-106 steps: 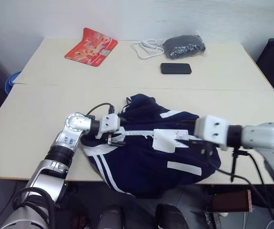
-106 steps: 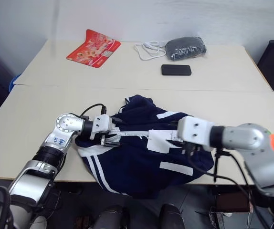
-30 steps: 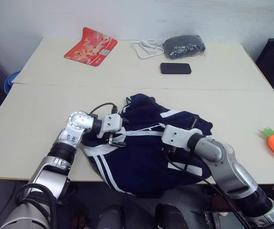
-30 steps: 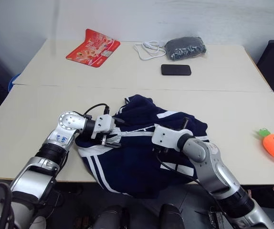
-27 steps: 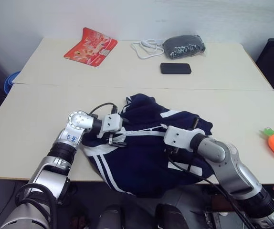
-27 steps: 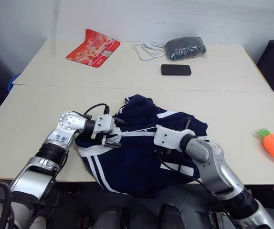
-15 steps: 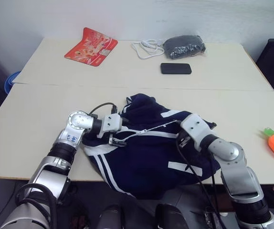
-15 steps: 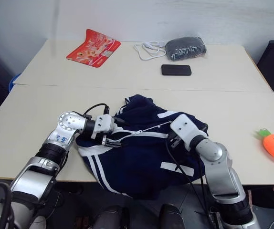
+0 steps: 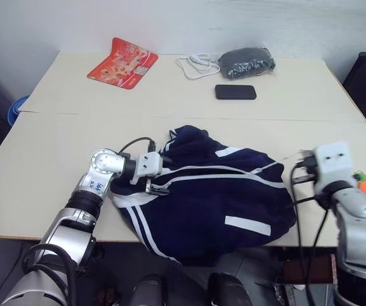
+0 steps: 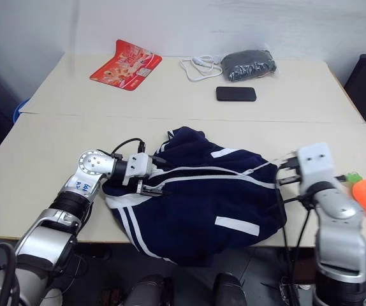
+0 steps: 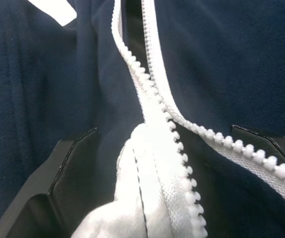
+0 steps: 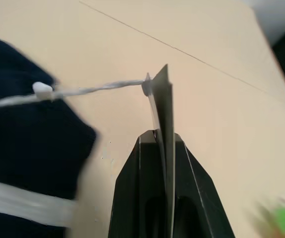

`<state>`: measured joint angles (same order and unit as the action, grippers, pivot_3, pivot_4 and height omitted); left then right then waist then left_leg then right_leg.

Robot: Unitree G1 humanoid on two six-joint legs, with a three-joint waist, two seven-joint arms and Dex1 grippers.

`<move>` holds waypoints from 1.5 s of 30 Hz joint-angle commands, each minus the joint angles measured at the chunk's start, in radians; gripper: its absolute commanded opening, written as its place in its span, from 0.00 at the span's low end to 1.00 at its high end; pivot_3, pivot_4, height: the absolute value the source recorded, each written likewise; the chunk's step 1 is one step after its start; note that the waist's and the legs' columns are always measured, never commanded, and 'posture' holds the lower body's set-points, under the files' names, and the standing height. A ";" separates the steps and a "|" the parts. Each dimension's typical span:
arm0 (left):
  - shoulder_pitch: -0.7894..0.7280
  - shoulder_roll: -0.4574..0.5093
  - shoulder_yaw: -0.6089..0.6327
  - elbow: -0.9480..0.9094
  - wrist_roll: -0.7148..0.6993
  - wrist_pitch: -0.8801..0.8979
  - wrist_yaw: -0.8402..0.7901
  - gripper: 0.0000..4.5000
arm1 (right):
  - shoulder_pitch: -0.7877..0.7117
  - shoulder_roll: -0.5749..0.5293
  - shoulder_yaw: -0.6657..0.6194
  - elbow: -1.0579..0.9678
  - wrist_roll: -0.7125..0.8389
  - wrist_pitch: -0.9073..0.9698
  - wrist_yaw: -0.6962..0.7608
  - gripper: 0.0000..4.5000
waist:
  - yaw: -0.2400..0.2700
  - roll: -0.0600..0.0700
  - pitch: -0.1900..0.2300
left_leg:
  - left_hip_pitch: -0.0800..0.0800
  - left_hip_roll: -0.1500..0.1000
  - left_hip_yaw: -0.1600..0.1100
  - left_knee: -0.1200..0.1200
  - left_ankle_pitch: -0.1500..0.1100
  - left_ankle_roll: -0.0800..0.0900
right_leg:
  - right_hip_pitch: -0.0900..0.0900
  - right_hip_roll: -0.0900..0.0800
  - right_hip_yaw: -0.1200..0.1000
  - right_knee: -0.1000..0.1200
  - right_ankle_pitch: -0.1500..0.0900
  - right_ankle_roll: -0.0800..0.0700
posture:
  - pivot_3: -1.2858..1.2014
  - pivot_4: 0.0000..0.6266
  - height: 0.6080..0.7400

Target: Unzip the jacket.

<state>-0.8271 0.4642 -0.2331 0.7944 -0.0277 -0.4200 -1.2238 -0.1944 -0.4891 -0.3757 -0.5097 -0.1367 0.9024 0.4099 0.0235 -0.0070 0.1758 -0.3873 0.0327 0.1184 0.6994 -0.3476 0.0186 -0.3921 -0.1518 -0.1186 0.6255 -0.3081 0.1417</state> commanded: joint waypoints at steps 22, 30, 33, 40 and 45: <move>-0.001 0.027 0.029 -0.018 -0.019 0.148 -0.027 1.00 | -0.079 -0.362 0.016 0.411 0.256 -0.215 0.259 0.37 | -0.004 0.003 -0.001 | 0.000 0.000 0.001 0.000 0.000 0.001 | -0.001 0.000 0.002 0.000 0.000 0.000 | 0.52 0.24 1.00; 0.055 0.204 0.123 -0.288 -0.168 0.458 -0.196 1.00 | -0.117 -0.688 0.135 0.664 0.216 -0.456 0.534 0.98 | -0.026 0.003 0.000 | -0.002 0.000 0.002 -0.003 0.000 0.000 | -0.003 0.000 0.001 -0.003 0.000 0.000 | 0.52 0.24 1.00; 0.052 0.321 0.183 -0.353 -0.229 0.586 -0.261 1.00 | -0.171 -0.774 0.108 0.808 0.259 -0.513 0.663 0.99 | -0.030 0.003 0.002 | -0.002 0.001 0.002 -0.002 0.000 0.000 | -0.003 0.000 0.001 -0.003 0.000 0.000 | 0.52 0.24 1.00; 0.057 0.603 0.233 -0.319 -0.245 0.643 -0.388 1.00 | -0.142 -0.915 0.031 1.016 0.416 -0.584 1.074 0.99 | -0.039 0.004 0.003 | -0.001 0.002 0.003 -0.004 0.000 0.000 | -0.003 0.001 0.001 -0.004 0.000 0.000 | 0.52 0.24 1.00; -0.011 0.663 0.210 -0.187 -0.201 0.533 -0.386 1.00 | -0.082 -0.928 0.003 1.031 0.444 -0.593 1.167 0.99 | -0.037 0.004 0.003 | 0.000 0.002 0.003 -0.003 0.000 0.000 | -0.002 0.001 0.002 -0.003 0.000 0.000 | 0.52 0.24 1.00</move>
<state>-0.8000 1.1138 -0.0274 0.5945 -0.2304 0.1297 -1.5025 -0.2831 -1.3768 -0.3371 0.5179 0.3088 0.3428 1.5318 -0.0135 -0.0031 0.1790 -0.3877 0.0343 0.1217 0.6970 -0.3475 0.0186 -0.3942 -0.1513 -0.1171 0.6228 -0.3081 0.1418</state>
